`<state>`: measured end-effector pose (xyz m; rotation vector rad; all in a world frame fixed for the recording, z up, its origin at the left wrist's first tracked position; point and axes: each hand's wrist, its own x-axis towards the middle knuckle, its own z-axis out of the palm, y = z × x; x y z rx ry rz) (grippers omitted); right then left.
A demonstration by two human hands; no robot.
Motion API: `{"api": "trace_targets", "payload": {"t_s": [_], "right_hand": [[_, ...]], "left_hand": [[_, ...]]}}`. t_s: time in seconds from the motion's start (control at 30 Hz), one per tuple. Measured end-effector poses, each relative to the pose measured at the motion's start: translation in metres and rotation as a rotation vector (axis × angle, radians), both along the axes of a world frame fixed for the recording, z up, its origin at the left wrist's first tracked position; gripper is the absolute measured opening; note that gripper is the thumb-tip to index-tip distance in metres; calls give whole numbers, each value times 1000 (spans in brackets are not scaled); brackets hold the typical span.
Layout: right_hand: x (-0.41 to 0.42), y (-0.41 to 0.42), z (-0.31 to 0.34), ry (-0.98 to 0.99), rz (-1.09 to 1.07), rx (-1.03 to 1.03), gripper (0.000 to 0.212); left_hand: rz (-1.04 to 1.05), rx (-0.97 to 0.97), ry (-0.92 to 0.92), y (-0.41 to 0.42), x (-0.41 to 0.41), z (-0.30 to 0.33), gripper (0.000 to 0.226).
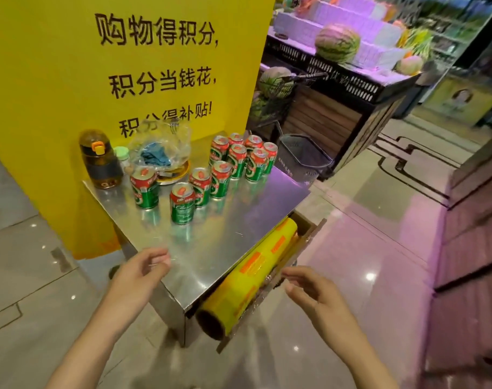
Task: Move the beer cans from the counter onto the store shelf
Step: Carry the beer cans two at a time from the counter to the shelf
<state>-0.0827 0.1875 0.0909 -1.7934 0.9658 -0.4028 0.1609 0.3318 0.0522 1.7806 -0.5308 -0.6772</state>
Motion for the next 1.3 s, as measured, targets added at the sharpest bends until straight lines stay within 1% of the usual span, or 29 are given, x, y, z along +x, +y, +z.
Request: {"api": "trace_targets", "payload": {"t_s": [0.07, 0.13, 0.27, 0.33, 0.43, 0.5, 0.6, 0.67, 0.77, 0.83, 0.9, 0.93, 1.0, 1.1, 1.23, 1.3], "right_hand": [[-1, -27, -3, -11, -11, 6, 15], [6, -51, -10, 25, 18, 5, 16], [42, -98, -38, 78, 100, 46, 17], [70, -119, -50, 85, 176, 65, 16], [119, -148, -62, 100, 326, 87, 20], [151, -165, -67, 100, 431, 132, 24], [199, -187, -79, 101, 510, 208, 32], [227, -196, -88, 67, 501, 231, 46], [259, -202, -98, -4, 483, 198, 64], [274, -201, -105, -40, 486, 191, 78], [282, -199, -115, -64, 463, 186, 94], [284, -197, -121, -63, 452, 187, 99], [287, -195, -129, -57, 421, 159, 100], [293, -193, -136, -66, 394, 63, 101], [302, -193, -139, -29, 385, -88, 97], [305, -192, -138, 9, 388, -148, 97]], "left_hand": [[-33, 11, 21, -32, -2, -1, 24], [-67, 2, 59, -58, -5, 0, 23], [-62, -64, 242, -89, 0, -2, 24], [18, -89, 287, -94, 8, -6, 25], [167, 14, 169, -90, 25, -19, 22], [285, 38, 169, -86, 32, -21, 19], [454, 48, 198, -90, 38, -25, 29], [535, 31, 219, -100, 41, -29, 40], [570, 53, 246, -123, 48, -42, 51], [604, 73, 255, -140, 54, -54, 53], [603, 103, 240, -156, 59, -66, 66], [595, 115, 225, -164, 61, -71, 74], [593, 145, 179, -179, 68, -77, 85], [629, 136, 115, -194, 78, -81, 93], [619, 102, 50, -201, 89, -93, 97], [603, 77, 24, -205, 89, -94, 94]]}}
